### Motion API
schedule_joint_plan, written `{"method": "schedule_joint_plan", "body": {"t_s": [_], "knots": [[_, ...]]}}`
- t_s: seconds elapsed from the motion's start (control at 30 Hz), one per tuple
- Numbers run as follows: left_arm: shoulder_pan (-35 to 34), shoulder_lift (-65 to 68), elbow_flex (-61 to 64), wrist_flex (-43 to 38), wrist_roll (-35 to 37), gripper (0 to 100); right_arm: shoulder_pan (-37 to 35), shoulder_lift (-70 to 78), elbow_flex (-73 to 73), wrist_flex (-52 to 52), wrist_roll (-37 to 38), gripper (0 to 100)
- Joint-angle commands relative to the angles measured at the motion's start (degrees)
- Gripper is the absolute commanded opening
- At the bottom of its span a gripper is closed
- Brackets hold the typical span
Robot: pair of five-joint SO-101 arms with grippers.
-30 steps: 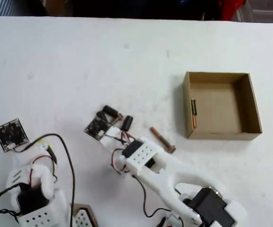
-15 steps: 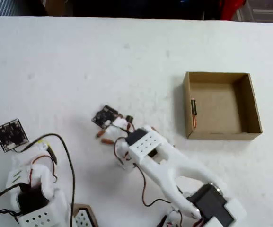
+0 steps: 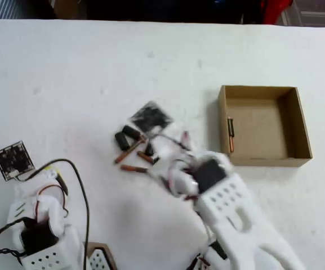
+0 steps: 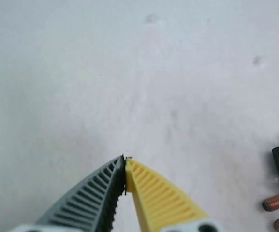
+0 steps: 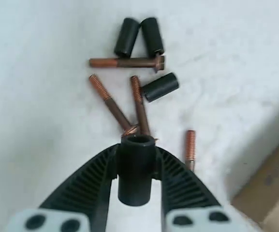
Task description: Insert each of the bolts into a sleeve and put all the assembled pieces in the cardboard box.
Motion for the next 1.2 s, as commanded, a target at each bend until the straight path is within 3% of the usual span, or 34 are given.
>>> {"method": "schedule_joint_plan", "body": {"t_s": [0.0,0.17,0.4,0.67,0.93,1.17], "knots": [[1.9,-0.7,-0.4,-1.3,-0.6,2,6.7,-8.4,-2.5,0.5,2.0,1.6],[7.0,-0.7,1.6,-5.2,-1.8,2,12.5,-13.0,-1.9,0.4,2.0,1.6],[8.4,-0.7,8.9,-13.8,-20.5,2,15.7,-17.5,5.1,-3.8,2.0,1.6],[8.6,-0.7,8.9,-10.2,-32.6,2,16.6,-23.3,15.3,-12.7,1.9,1.6],[8.7,-0.7,6.2,-7.3,-33.9,2,20.4,-26.9,23.9,-20.0,1.9,1.7],[15.5,-0.5,-2.9,-1.8,-42.5,2,20.4,-31.4,32.5,-26.6,1.8,1.7]]}}
